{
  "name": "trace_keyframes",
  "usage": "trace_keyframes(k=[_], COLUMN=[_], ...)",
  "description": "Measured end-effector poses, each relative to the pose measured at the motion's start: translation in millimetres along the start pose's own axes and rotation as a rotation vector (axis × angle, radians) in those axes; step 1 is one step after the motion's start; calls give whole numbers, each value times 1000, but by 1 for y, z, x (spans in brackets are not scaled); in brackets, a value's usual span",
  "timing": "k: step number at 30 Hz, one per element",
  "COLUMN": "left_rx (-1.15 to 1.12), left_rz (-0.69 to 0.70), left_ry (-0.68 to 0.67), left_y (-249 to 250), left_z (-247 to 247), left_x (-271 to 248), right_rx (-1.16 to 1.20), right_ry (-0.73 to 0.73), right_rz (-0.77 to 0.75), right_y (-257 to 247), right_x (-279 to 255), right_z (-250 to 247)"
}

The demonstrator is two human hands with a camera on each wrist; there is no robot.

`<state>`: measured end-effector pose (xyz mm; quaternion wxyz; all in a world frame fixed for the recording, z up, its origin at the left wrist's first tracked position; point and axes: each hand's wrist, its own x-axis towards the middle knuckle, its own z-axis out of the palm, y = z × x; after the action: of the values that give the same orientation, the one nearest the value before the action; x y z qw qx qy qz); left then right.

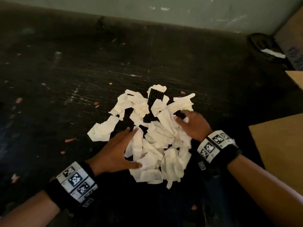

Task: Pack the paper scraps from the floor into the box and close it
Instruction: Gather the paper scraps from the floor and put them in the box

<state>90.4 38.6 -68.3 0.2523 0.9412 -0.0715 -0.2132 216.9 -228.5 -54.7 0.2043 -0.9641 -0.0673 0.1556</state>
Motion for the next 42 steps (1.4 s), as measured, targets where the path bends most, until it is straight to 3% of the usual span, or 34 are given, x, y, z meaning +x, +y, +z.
trace_keyframes(k=[2,4,6,10,14,17,19,22,24,26,28,30,34,37,42], left_rx=[10,17,-5,-100,-330,-356,-251,2,95,94,30,49,235,282,319], left_rz=[-107,-274,-342,-243,-66,-39,-38,-67,-171,-246,-233,-181,-2,135,213], left_ry=[128,111,61,25,49,213,375,516,416,212,76,35,27,-96,-135], left_y=[-13,-25,-32,-22,-14,-21,-28,-40,-43,-47,-45,-37,-18,-4,12], left_z=[-8,-9,-6,3,11,4,-5,-22,-35,-42,-39,-31,-19,-8,22], left_x=[6,13,19,21,13,12,16,36,54,69,78,78,59,36,16], right_rx=[40,38,-38,-154,-257,-287,-275,-169,-124,-156,-209,-194,-115,-252,-353], right_ry=[55,-29,-121,-196,-323,-393,-416,-305,-212,-166,-167,-220,-356,-442,-458], right_rz=[-26,-66,-106,-178,-241,-367,-471,-495,-378,-266,-205,-175,-234,-321,-447], right_y=[7,5,-7,-48,-75,-76,-73,-55,-30,-1,19,24,11,0,-6], right_x=[23,52,81,120,110,87,71,55,51,52,55,56,36,16,3], right_z=[-10,-11,-6,9,35,41,34,10,-7,-20,-21,-12,3,7,20])
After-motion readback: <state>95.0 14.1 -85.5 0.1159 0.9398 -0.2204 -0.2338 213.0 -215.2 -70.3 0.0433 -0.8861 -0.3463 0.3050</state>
